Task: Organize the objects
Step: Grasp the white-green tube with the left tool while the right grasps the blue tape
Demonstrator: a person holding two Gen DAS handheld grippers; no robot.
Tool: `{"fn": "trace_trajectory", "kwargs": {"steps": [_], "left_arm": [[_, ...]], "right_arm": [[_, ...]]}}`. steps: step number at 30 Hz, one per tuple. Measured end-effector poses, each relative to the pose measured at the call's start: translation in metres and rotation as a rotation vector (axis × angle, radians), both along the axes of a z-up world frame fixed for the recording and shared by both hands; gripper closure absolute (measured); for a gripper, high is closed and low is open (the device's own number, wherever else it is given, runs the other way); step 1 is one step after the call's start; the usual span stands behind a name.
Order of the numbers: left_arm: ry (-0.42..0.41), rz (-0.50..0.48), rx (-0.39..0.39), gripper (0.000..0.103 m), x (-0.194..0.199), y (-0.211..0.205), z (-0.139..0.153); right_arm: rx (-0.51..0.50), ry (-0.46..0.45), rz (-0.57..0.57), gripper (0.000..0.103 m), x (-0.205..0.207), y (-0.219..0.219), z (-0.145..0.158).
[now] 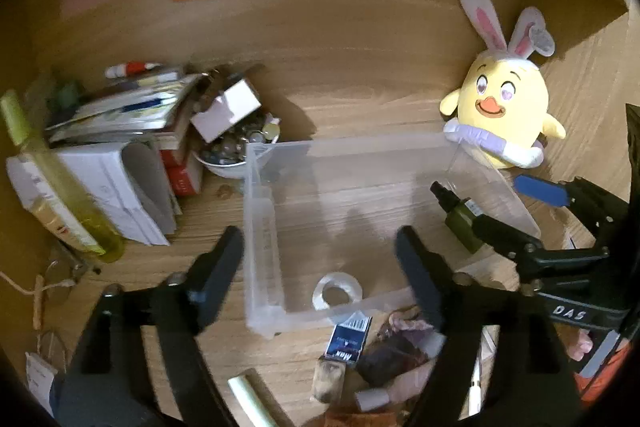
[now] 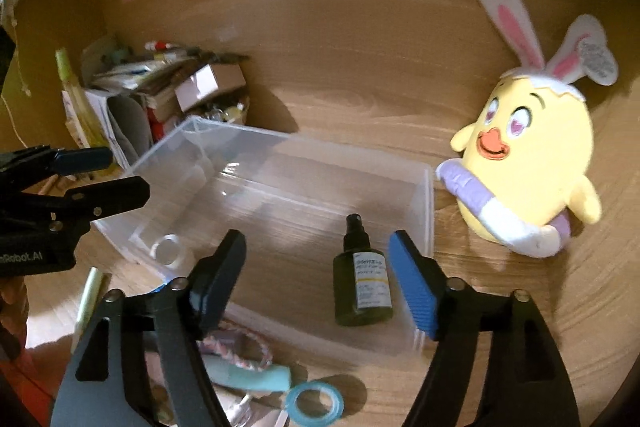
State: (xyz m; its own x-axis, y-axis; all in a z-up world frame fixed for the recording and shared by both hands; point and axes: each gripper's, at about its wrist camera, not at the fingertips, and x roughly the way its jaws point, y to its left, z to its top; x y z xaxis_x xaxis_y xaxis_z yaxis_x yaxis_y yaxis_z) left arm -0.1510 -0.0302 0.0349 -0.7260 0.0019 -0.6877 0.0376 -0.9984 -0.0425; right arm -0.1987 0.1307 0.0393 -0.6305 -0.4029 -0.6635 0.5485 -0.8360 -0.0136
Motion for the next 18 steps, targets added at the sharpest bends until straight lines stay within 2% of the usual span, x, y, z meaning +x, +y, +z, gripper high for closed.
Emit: {"fn": "trace_trajectory", "kwargs": {"steps": [7, 18], "left_arm": [[0.016, 0.014, -0.002, 0.014, 0.034, -0.008, -0.002], [-0.081, 0.052, -0.004, 0.013, 0.074, -0.028, -0.039]], "right_arm": [[-0.007, 0.027, -0.014, 0.023, 0.025, 0.016, 0.005], [0.003, 0.014, -0.050, 0.022, 0.046, 0.048, -0.004]]}}
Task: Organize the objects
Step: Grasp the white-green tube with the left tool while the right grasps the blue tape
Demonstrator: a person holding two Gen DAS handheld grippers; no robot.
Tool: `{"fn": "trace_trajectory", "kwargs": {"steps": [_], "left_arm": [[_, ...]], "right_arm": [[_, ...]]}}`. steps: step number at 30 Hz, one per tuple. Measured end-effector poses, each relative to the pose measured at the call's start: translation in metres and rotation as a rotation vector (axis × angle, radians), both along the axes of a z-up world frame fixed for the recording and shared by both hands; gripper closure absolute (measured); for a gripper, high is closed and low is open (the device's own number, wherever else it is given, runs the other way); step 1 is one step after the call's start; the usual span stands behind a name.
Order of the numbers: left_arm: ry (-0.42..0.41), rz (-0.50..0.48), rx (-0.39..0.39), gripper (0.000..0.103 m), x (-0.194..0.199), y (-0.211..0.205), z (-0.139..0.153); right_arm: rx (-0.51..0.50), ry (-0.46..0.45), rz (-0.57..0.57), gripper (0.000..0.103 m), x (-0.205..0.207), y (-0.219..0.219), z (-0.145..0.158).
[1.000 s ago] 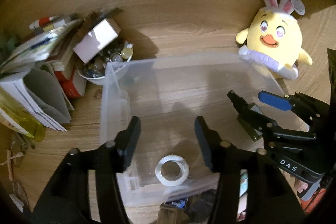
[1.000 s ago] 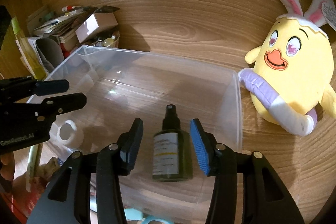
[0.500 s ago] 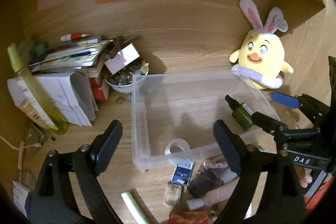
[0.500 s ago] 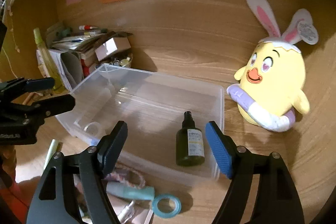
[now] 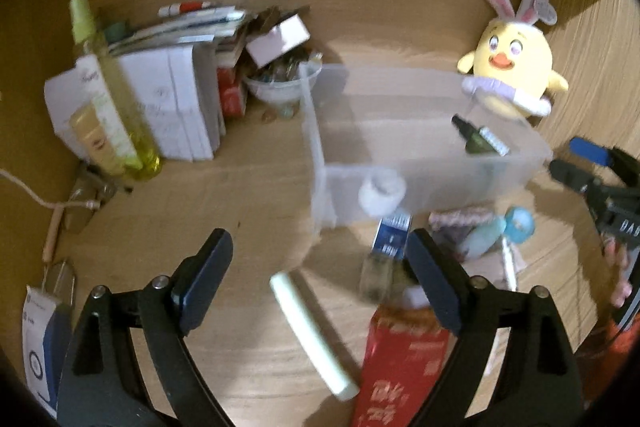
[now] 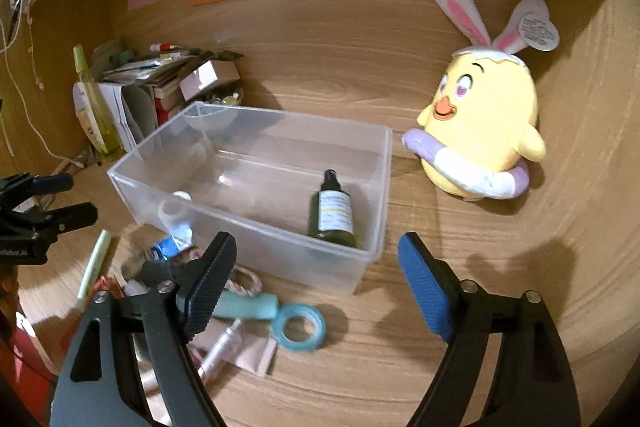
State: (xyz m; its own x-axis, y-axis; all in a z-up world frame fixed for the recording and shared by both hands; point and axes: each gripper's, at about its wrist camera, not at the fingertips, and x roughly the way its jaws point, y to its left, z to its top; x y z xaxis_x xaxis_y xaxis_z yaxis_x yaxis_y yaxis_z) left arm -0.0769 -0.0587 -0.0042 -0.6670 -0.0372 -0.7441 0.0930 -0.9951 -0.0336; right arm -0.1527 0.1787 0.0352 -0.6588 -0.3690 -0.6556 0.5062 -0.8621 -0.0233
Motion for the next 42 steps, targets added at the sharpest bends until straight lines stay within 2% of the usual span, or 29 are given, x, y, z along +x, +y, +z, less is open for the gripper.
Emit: {"fn": "trace_trajectory", "kwargs": {"steps": [4, 8, 11, 14, 19, 25, 28, 29, 34, 35, 37, 42], "left_arm": [[-0.028, 0.010, 0.002, 0.014, 0.010, -0.002, -0.014], [-0.060, 0.025, 0.041, 0.015, 0.015, -0.007, -0.028], [-0.078, 0.035, 0.036, 0.024, 0.019, -0.008, -0.036], [-0.100, 0.040, 0.075, 0.030, 0.022, -0.012, -0.044], [-0.125, 0.050, 0.104, 0.049, 0.024, -0.015, -0.057], [-0.106, 0.059, 0.122, 0.055, 0.028, -0.019, -0.060], [-0.098, 0.060, 0.109, 0.065, 0.029, -0.020, -0.060], [-0.096, 0.059, 0.109, 0.067, 0.029, -0.021, -0.060], [-0.091, 0.066, 0.098, 0.087, 0.028, -0.026, -0.060], [-0.089, 0.067, 0.094, 0.088, 0.028, -0.027, -0.061], [-0.085, 0.069, 0.092, 0.088, 0.028, -0.027, -0.061], [-0.089, 0.086, 0.091, 0.088, 0.025, -0.028, -0.060]], "right_arm": [[0.009, -0.021, -0.011, 0.021, 0.003, 0.008, -0.006], [0.023, -0.056, -0.021, 0.021, 0.004, 0.010, -0.021], [0.023, -0.099, -0.026, 0.021, 0.004, 0.012, -0.035], [0.020, -0.149, -0.029, 0.021, 0.003, 0.012, -0.049], [0.062, -0.184, -0.032, 0.021, -0.002, 0.003, -0.065], [0.074, -0.203, -0.005, 0.021, 0.001, -0.008, -0.073], [0.067, -0.223, -0.006, 0.023, 0.000, -0.008, -0.077], [0.063, -0.228, -0.011, 0.024, 0.000, -0.007, -0.078], [0.062, -0.238, -0.011, 0.053, -0.001, -0.006, -0.081], [0.065, -0.234, -0.010, 0.056, -0.001, -0.007, -0.080], [0.062, -0.231, -0.004, 0.067, -0.001, -0.006, -0.080], [0.051, -0.202, -0.021, 0.067, -0.002, -0.002, -0.076]]}}
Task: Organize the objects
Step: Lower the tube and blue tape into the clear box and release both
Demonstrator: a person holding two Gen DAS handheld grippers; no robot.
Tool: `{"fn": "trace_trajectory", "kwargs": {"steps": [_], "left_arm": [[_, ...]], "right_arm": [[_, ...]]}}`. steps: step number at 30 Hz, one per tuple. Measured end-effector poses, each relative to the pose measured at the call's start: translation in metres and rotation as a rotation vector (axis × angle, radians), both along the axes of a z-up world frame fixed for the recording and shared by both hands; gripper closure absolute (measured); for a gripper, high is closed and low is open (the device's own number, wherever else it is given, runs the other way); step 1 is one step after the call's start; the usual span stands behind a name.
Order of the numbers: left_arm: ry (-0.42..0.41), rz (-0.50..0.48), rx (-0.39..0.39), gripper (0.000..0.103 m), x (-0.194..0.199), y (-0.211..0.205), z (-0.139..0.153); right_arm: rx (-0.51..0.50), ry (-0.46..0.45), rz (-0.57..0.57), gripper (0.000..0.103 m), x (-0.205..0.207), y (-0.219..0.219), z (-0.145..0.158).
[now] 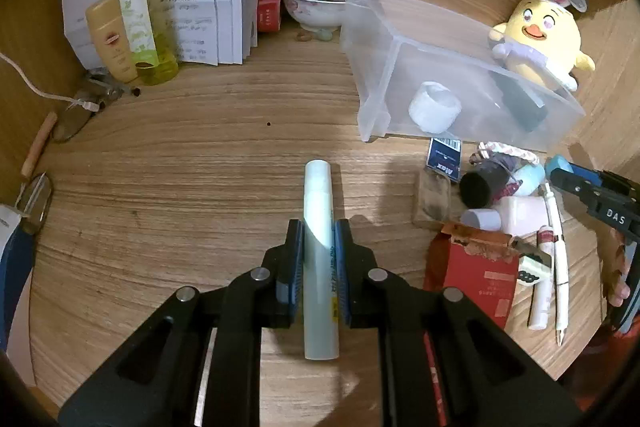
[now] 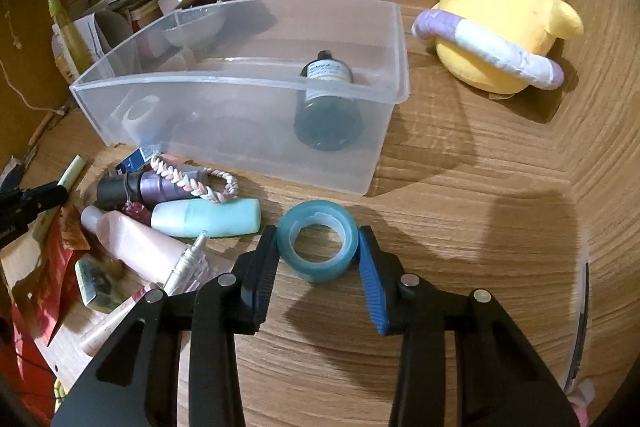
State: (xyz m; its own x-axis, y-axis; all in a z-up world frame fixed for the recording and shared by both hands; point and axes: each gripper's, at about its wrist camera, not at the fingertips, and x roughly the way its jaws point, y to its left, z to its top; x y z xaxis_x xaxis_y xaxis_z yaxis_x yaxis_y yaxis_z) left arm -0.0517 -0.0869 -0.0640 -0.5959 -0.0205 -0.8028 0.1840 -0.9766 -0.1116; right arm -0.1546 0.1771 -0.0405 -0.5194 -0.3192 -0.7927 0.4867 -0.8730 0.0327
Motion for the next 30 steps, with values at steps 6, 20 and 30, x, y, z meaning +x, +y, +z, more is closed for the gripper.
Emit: {"fn": "trace_trajectory", "kwargs": {"steps": [6, 20, 30], "left_arm": [[0.033, 0.020, 0.021, 0.088, 0.002, -0.004, 0.011], [0.199, -0.008, -0.002, 0.088, -0.011, 0.012, 0.070], [0.248, -0.040, -0.018, 0.088, -0.032, 0.027, 0.092]], "right_arm": [[-0.045, 0.049, -0.015, 0.067, 0.004, 0.012, 0.020], [-0.154, 0.156, 0.004, 0.067, 0.015, 0.009, 0.066], [-0.250, 0.181, 0.048, 0.067, 0.007, -0.011, 0.085]]}}
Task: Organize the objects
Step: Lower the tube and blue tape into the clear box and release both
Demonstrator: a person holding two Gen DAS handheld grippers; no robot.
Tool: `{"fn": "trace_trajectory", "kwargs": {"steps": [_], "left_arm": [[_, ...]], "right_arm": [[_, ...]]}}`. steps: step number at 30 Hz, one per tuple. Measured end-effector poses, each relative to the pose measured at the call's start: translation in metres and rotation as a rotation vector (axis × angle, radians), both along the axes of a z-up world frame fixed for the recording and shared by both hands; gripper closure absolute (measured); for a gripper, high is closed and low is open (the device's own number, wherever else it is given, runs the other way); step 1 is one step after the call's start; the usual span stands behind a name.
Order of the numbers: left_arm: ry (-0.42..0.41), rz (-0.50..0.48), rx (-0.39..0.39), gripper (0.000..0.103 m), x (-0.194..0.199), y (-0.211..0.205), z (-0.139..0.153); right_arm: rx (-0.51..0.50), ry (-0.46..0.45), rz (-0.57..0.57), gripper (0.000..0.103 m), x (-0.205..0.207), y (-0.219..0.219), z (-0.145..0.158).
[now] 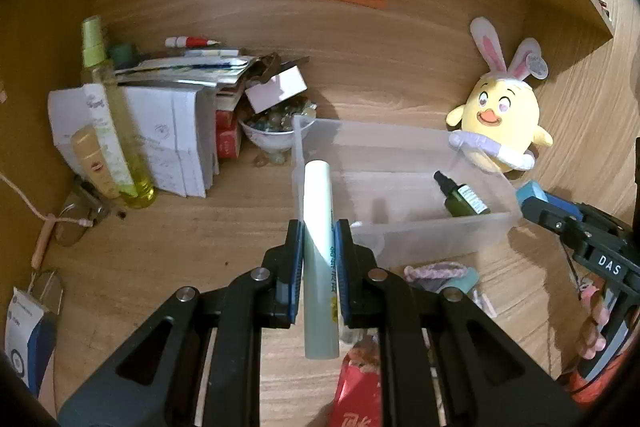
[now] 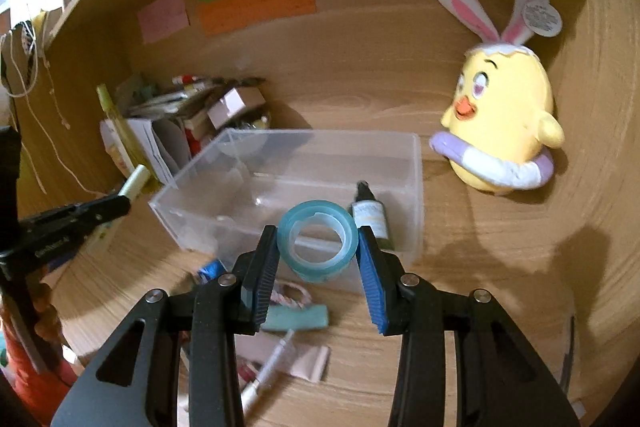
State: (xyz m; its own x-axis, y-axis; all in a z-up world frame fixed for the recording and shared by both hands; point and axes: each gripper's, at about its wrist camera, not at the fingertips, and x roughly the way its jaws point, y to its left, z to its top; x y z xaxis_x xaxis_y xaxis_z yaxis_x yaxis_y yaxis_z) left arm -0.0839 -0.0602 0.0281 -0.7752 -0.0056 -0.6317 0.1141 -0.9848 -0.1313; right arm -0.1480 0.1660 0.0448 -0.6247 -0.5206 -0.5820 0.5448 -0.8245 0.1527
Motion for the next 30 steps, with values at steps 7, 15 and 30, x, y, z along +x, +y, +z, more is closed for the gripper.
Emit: {"fn": "trace_trajectory", "kwargs": {"steps": [7, 15, 30], "left_arm": [[0.022, -0.008, -0.023, 0.088, -0.020, 0.004, 0.009], [0.013, -0.020, -0.026, 0.088, -0.050, 0.006, 0.012], [-0.096, -0.055, 0.030, 0.088, -0.107, 0.006, -0.006]], "right_arm": [[0.022, 0.022, 0.027, 0.067, -0.005, -0.018, 0.005], [0.043, 0.030, 0.031, 0.067, -0.018, -0.030, 0.008], [0.063, -0.024, 0.011, 0.067, -0.065, -0.042, 0.004]]}}
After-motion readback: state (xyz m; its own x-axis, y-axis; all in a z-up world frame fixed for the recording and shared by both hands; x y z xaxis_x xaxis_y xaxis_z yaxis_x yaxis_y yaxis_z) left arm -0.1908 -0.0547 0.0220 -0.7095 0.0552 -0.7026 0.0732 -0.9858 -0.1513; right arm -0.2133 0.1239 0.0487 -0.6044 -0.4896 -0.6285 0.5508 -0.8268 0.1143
